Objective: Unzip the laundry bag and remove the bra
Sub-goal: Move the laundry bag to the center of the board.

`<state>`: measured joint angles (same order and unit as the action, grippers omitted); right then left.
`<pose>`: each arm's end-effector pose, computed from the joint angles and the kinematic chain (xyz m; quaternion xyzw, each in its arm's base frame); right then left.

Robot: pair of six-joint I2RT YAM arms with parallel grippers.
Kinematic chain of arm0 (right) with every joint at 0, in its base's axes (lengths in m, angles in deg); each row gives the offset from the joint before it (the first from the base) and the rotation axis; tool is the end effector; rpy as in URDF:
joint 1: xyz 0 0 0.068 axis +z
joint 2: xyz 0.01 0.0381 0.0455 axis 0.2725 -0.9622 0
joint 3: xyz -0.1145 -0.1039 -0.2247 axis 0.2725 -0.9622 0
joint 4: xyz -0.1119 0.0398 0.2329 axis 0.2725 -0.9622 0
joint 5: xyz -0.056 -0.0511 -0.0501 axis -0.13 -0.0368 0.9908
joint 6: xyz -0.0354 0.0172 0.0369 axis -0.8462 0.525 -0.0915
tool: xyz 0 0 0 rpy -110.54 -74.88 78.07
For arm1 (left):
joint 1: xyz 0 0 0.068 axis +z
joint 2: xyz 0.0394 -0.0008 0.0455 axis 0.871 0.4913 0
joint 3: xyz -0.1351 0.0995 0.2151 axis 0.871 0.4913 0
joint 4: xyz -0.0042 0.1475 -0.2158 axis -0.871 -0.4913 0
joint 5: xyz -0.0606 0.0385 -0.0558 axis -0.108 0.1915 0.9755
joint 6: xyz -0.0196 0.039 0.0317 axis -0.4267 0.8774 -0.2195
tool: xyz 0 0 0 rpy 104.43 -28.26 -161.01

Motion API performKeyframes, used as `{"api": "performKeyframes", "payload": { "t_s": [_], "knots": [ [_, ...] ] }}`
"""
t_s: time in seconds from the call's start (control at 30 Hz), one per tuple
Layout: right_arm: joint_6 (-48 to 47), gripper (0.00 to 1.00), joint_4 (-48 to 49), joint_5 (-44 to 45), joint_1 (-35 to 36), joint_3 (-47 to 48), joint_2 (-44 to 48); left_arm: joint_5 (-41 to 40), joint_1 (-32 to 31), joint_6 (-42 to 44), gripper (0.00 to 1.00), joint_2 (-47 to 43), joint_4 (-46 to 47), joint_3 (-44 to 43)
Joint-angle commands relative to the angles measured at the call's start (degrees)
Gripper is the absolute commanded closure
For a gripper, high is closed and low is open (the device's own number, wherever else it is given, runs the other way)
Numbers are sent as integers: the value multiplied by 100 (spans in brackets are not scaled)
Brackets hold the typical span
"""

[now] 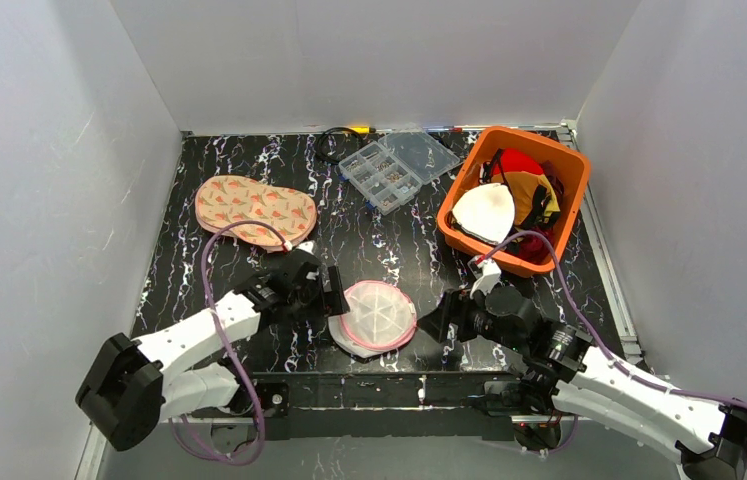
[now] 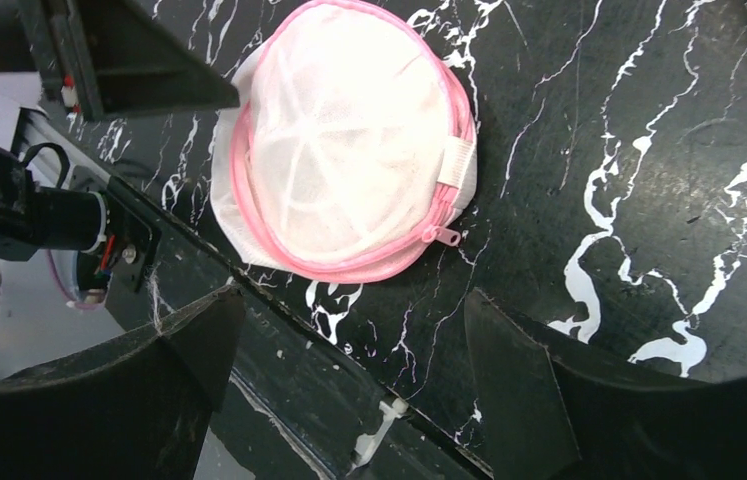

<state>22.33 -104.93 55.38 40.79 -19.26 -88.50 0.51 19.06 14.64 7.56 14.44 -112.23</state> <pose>0.0823 0.1159 0.2211 -0.0677 0.8391 0.3692 0.3937 0.1596 -0.1388 0.1935 -0.0420 0.9330 -0.2286 0.2748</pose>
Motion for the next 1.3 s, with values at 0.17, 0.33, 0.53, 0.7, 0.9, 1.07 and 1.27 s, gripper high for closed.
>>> {"api": "performKeyframes", "payload": {
  "t_s": [0.17,0.33,0.53,0.7,0.9,1.07,1.27],
  "knots": [
    [132,12,464,-254,4,-238,247,1479,541,755,21,966,439,-339],
    [126,13,529,-342,9,-204,173,1962,544,475,28,1438,984,-213],
    [48,13,352,-319,9,-131,201,1968,539,310,48,1494,1247,-55],
    [67,13,326,-265,7,-178,340,1752,539,224,72,1303,1230,76],
    [89,14,284,-244,4,-216,431,1515,547,64,91,921,1272,305],
    [89,15,188,-108,9,-211,468,1174,542,-129,100,422,1463,505],
    [123,16,75,180,9,-205,609,730,548,-358,100,10,1563,487]
  ]
}}
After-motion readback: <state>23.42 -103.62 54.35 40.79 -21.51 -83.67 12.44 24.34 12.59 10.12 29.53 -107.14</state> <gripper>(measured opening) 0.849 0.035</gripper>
